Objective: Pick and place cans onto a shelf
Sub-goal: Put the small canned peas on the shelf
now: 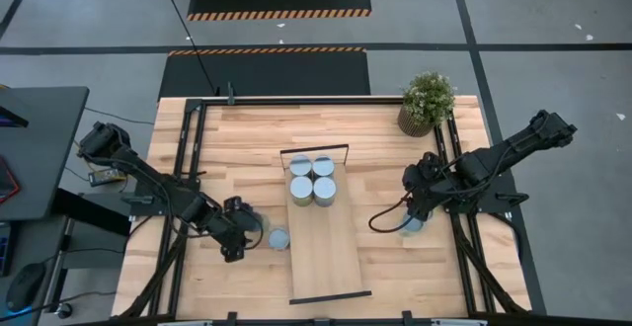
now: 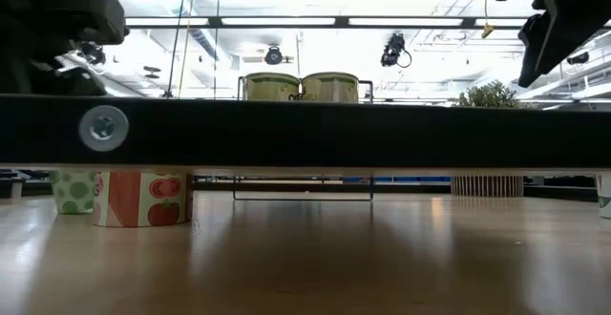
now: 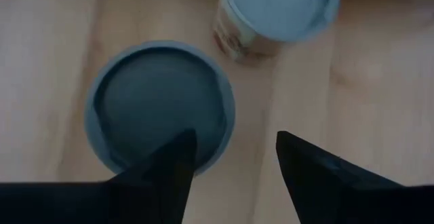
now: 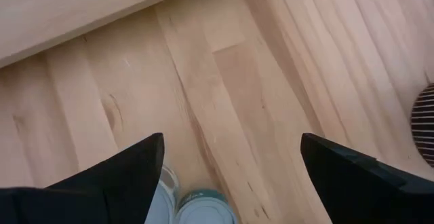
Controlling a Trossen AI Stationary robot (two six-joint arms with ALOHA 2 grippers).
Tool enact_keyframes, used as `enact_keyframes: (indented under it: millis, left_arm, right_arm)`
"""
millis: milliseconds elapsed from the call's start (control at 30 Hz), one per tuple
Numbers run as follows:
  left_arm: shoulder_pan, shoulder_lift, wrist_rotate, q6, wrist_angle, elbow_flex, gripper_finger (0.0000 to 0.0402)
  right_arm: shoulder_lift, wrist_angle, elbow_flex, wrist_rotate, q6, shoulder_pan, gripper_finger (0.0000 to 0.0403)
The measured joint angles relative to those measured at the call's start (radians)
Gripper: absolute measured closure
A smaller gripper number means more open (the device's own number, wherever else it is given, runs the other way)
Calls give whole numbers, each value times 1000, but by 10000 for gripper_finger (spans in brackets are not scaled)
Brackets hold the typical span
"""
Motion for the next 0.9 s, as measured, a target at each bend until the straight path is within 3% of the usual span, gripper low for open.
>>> enact_keyframes:
  millis: [100, 333, 700, 767, 900]
  left_arm:
    - [-7, 0, 22, -5, -22, 0, 177]
    - [37, 3, -39, 26, -37, -4, 158]
    - [90, 3, 95, 62, -45, 52, 178]
    - [89, 3, 68, 96, -74, 95, 182]
    - [79, 2, -113, 186, -139, 148, 190]
  right_arm:
    - [0, 0, 0, 16, -9, 0, 48]
    - [0, 2, 0, 52, -31, -1, 48]
    - [0, 12, 0, 50, -27, -9, 48]
    - [0, 12, 0, 50, -27, -12, 48]
    - [0, 31, 0, 50, -37, -20, 48]
